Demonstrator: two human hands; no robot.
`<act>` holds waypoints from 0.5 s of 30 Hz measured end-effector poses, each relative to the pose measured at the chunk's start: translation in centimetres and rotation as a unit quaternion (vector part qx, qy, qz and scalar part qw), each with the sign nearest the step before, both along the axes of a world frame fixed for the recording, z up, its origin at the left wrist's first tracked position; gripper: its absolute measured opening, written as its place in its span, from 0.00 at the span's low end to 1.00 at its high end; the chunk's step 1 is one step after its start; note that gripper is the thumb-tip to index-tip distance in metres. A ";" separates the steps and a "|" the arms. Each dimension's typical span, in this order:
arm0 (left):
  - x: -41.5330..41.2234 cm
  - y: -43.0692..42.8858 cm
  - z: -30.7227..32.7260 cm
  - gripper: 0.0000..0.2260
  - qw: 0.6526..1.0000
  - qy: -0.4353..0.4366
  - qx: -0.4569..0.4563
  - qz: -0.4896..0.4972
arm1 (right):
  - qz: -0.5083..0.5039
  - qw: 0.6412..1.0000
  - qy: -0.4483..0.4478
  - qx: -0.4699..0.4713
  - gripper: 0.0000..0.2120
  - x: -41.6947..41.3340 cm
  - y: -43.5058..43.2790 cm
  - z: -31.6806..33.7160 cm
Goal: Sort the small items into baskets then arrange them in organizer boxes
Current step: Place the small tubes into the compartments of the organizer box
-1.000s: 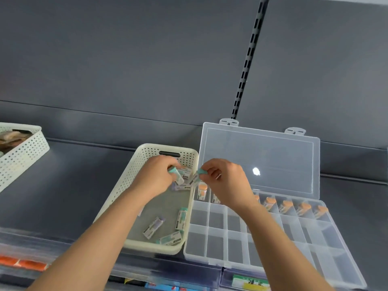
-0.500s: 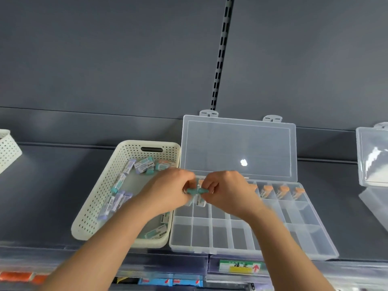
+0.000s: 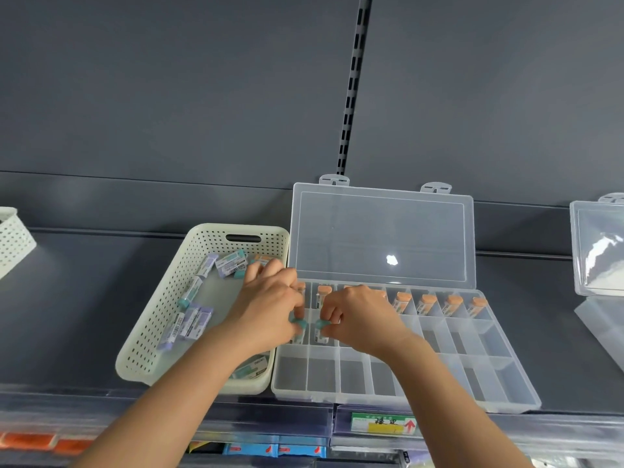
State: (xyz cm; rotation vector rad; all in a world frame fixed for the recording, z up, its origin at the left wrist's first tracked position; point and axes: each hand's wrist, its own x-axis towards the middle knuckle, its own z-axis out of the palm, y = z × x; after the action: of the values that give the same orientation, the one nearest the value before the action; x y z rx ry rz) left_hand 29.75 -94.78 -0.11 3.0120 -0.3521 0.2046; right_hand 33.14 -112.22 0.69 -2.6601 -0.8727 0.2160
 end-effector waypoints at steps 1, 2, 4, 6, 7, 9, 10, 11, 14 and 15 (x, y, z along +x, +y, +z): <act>0.0 0.0 0.0 0.09 1.000 0.004 -0.004 0.002 | 0.002 1.000 0.001 -0.002 0.06 0.0 0.0 0.0; -0.1 0.1 -0.1 0.09 1.000 0.007 -0.011 0.003 | 0.004 1.000 0.004 -0.005 0.06 0.0 0.0 0.0; -0.1 0.1 -0.2 0.09 1.000 0.005 -0.019 0.006 | 0.008 1.000 0.009 -0.011 0.05 0.1 0.0 0.1; -0.2 0.0 -0.2 0.09 1.000 0.002 -0.014 0.008 | 0.011 1.000 0.007 -0.020 0.05 0.1 0.1 0.1; -0.2 -0.1 -0.1 0.09 1.000 0.002 -0.009 0.008 | 0.011 1.000 0.004 -0.022 0.05 0.2 0.1 0.0; -0.3 -0.2 0.0 0.09 1.000 0.004 0.008 0.009 | 0.012 1.000 -0.001 -0.024 0.05 0.3 0.1 0.0; -0.3 -0.3 0.0 0.09 1.000 0.004 0.016 0.009 | 0.012 1.000 -0.003 -0.025 0.05 0.3 0.2 0.0; -0.4 -0.3 0.0 0.09 1.000 0.003 0.021 0.009 | 0.012 1.000 -0.004 -0.027 0.05 0.3 0.2 -0.1; -0.6 -0.3 0.0 0.09 1.000 0.001 0.023 0.009 | 0.011 0.999 -0.005 -0.029 0.06 0.4 0.2 -0.1; -0.6 -0.3 0.0 0.09 1.000 0.001 0.022 0.009 | 0.011 0.999 -0.004 -0.030 0.06 0.5 0.2 -0.1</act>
State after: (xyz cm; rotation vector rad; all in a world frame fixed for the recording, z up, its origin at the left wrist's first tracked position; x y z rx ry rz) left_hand 29.13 -95.12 -0.08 3.0600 -0.3335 0.1971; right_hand 33.60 -112.03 0.60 -2.7101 -0.9123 0.2399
